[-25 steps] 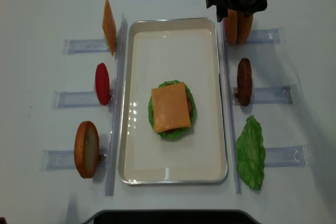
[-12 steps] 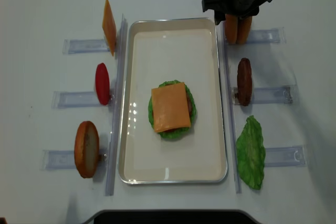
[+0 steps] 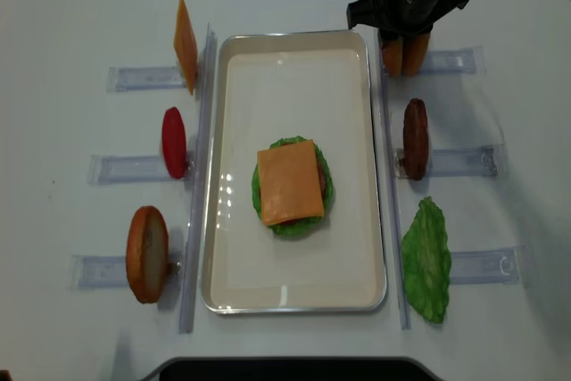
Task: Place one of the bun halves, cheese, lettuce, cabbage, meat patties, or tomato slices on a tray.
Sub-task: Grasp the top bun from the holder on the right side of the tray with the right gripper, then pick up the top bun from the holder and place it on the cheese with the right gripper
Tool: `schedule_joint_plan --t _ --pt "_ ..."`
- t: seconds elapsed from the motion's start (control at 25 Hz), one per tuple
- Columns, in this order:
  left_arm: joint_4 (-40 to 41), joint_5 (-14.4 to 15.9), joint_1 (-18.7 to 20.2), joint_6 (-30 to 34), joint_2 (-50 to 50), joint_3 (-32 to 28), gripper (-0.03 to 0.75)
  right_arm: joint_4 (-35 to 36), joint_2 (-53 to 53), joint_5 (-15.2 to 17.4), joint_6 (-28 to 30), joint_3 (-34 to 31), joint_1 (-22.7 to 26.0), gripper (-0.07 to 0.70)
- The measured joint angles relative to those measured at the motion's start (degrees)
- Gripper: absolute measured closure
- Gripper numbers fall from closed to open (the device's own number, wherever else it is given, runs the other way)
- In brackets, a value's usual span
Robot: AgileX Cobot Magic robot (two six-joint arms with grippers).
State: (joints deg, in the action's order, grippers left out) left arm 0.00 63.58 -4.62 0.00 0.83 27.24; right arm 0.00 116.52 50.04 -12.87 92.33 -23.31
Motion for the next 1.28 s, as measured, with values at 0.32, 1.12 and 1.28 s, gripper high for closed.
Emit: schedule_joint_plan --t 0.32,1.12,1.28 --pt "0.00 0.00 0.00 0.00 0.00 0.00 0.716 1.22 -3.92 4.72 0.16 2.47 -2.62 0.421" --pt "0.00 0.00 0.00 0.00 0.00 0.00 0.716 5.15 -13.29 17.83 -2.60 -0.42 -9.55 0.422" --pt "0.00 0.00 0.00 0.00 0.00 0.00 0.716 2.41 -18.42 14.29 -7.44 -9.18 -15.31 0.422"
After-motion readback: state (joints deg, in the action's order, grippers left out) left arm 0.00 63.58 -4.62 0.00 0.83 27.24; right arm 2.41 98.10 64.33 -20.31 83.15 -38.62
